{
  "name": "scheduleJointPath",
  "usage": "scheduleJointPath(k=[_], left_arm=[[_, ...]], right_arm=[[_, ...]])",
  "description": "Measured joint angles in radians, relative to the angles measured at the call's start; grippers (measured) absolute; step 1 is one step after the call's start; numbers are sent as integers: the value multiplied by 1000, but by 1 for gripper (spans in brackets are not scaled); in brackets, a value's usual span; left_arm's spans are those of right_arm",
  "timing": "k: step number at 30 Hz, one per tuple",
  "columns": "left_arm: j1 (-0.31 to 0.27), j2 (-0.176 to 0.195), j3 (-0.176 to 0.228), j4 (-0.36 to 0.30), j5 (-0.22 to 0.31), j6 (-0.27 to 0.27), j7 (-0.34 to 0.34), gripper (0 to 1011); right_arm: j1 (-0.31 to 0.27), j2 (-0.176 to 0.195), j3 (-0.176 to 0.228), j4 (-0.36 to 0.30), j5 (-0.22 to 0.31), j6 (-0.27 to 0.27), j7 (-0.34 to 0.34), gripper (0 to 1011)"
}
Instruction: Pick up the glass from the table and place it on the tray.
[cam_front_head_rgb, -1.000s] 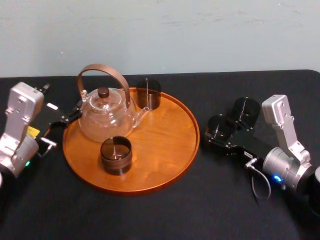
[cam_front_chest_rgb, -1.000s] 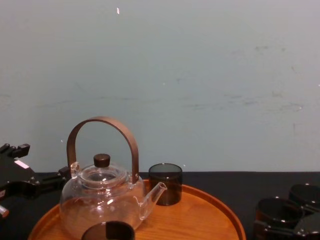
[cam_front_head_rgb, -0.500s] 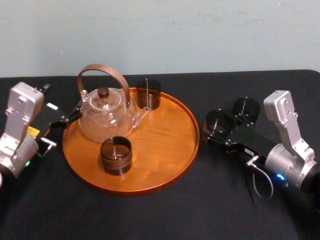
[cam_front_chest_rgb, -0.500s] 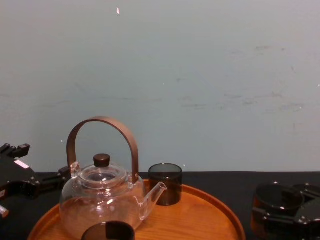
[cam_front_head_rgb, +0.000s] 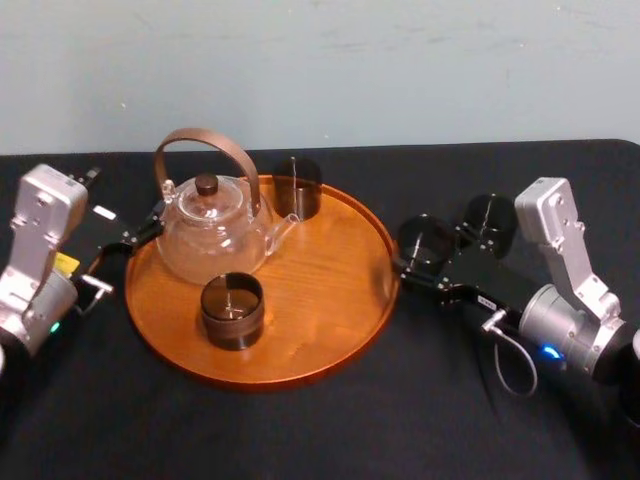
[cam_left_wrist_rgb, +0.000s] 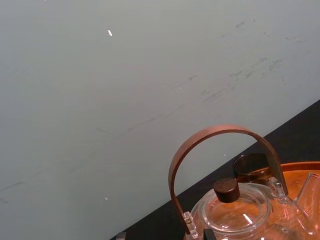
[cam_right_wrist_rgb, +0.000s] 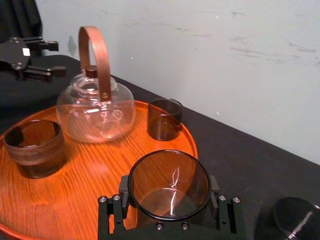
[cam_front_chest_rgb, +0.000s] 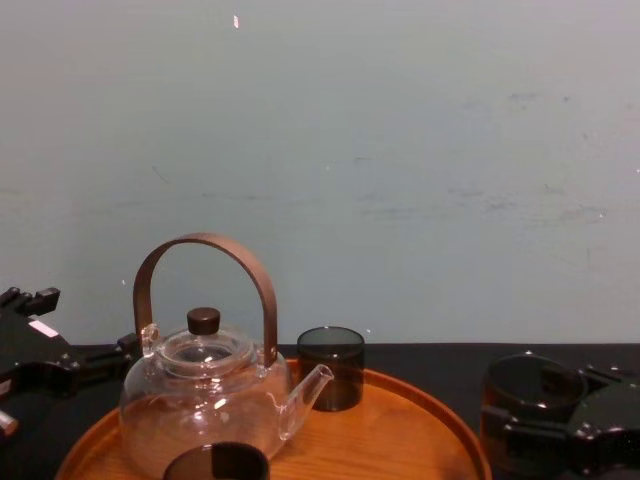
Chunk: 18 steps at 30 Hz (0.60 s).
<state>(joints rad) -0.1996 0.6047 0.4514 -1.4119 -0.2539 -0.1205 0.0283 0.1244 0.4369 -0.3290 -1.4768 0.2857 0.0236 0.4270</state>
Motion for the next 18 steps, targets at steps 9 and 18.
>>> scheduleJointPath(k=[9,18], left_arm=[[0,0,0,0,0,0,0,1001],[0,0,0,0,0,0,0,1001]], right_arm=[[11,-11,-25,-11,-5,3,8,905],[30,-32,-63,2,-17,7,17,905]])
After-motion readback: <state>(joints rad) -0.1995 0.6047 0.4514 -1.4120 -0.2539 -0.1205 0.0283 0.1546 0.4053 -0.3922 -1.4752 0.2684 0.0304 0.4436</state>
